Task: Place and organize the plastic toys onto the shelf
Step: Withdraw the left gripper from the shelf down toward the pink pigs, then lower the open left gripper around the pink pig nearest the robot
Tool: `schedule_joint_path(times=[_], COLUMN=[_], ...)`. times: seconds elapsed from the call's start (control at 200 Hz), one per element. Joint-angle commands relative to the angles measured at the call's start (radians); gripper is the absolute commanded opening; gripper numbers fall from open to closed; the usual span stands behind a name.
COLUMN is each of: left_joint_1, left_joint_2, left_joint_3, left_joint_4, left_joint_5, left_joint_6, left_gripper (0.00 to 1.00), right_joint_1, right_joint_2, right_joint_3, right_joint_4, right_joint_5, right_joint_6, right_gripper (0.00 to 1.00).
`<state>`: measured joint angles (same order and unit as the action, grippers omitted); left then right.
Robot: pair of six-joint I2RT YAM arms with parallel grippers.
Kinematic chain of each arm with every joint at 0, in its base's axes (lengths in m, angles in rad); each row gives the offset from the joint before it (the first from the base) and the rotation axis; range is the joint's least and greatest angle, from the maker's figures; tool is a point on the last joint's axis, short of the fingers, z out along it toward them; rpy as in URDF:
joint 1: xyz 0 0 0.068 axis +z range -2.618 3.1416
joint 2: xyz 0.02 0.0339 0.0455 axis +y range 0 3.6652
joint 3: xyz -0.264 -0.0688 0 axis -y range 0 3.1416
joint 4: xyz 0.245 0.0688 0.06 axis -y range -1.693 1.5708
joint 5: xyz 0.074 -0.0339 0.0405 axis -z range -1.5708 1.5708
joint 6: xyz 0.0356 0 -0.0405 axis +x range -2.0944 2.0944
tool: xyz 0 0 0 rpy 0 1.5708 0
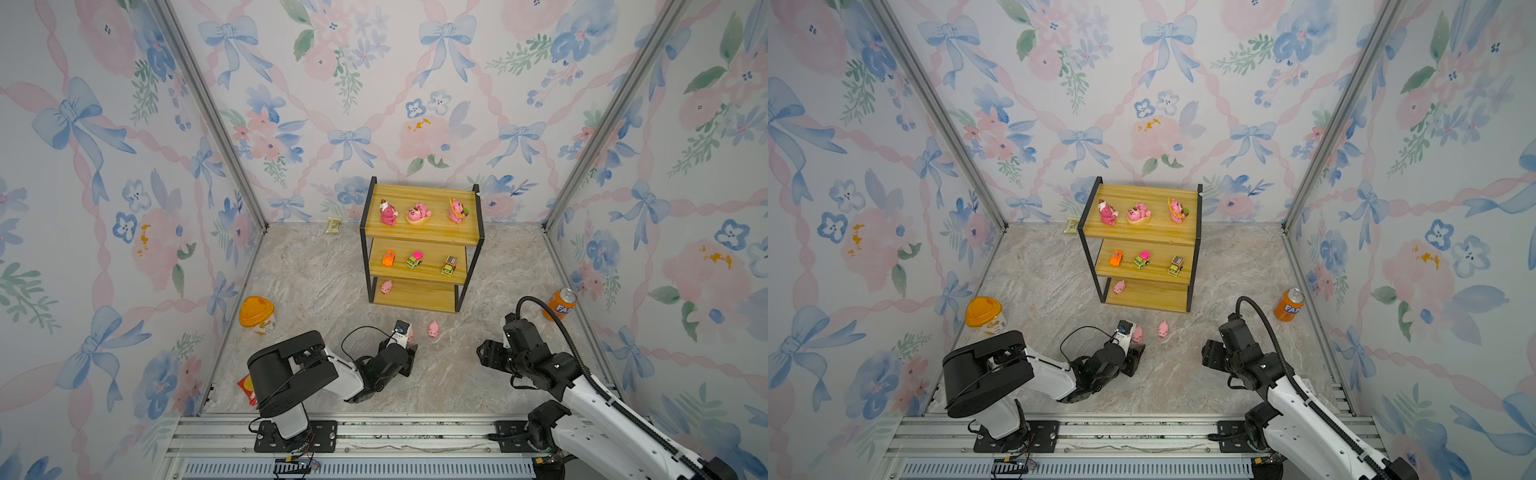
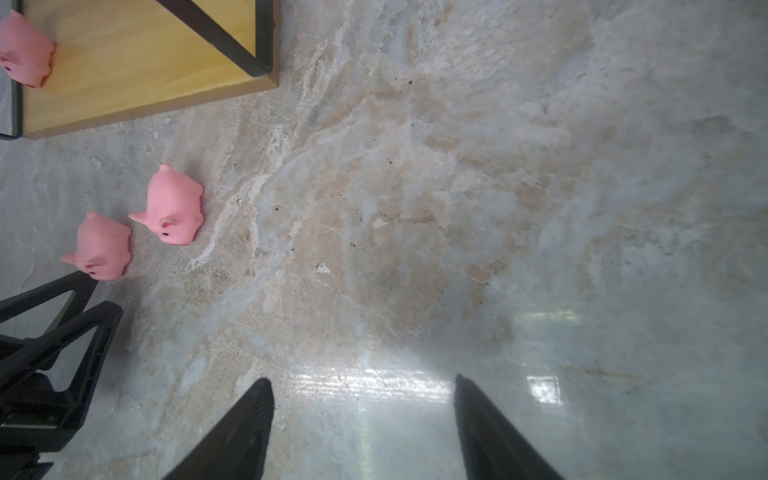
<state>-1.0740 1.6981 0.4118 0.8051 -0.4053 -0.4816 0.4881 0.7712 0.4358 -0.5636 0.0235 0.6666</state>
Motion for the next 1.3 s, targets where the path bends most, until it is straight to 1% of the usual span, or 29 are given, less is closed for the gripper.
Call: schedule_joint_path(times=[0.0, 0.12, 0.265, 0.39, 0.49, 0.655, 0.925, 1.045, 1.14, 1.2, 1.265, 1.295], left_joint_1=[-0.003, 0.001, 0.014, 0.035, 0.047, 0.061, 0.062, 0.062, 0.062, 0.065, 0.069, 0.073], left_joint_2=[0.04, 0.055, 0.067, 0.083, 0.092, 0.107, 0.124, 0.145, 0.156, 0.158, 0.16, 0.16], left_joint_3=[0.03, 0.037, 0.032, 0.028, 0.033, 0.055, 0.081, 0.103, 0.107, 0.108, 0.105, 0.105], left_joint_4=[0.041, 0.048, 0.048, 0.049, 0.051, 0.055, 0.057, 0.065, 0.065, 0.065, 0.065, 0.065], left_joint_5=[-0.016, -0.033, -0.058, -0.061, -0.059, -0.04, -0.008, 0.025, 0.02, 0.022, 0.018, 0.019], left_joint_6=[-0.021, -0.031, -0.052, -0.081, -0.078, -0.054, -0.037, -0.017, -0.023, -0.023, -0.024, -0.024], left_gripper=[0.47, 0.44, 0.44, 0.44, 0.44, 0.44, 0.44, 0.44, 0.43, 0.4, 0.34, 0.33], right_joint_1=[0.012, 0.012, 0.012, 0.012, 0.012, 0.012, 0.012, 0.012, 0.012, 0.012, 0.012, 0.012], right_joint_2=[0.007, 0.007, 0.01, 0.021, 0.029, 0.03, 0.029, 0.031, 0.03, 0.03, 0.029, 0.03], right_joint_3=[0.008, 0.005, 0.004, 0.0, -0.002, 0.0, -0.002, 0.001, 0.004, 0.003, 0.004, 0.004], right_joint_4=[0.01, 0.007, 0.011, 0.02, 0.024, 0.028, 0.026, 0.025, 0.021, 0.022, 0.022, 0.022], right_joint_5=[0.016, 0.019, 0.021, 0.018, 0.017, 0.015, 0.015, 0.015, 0.015, 0.016, 0.017, 0.016], right_joint_6=[0.012, 0.013, 0.01, 0.01, 0.011, 0.011, 0.011, 0.008, 0.007, 0.009, 0.008, 0.007], right_gripper=[0.71, 0.71, 0.71, 0.71, 0.71, 0.71, 0.71, 0.71, 0.71, 0.71, 0.71, 0.71])
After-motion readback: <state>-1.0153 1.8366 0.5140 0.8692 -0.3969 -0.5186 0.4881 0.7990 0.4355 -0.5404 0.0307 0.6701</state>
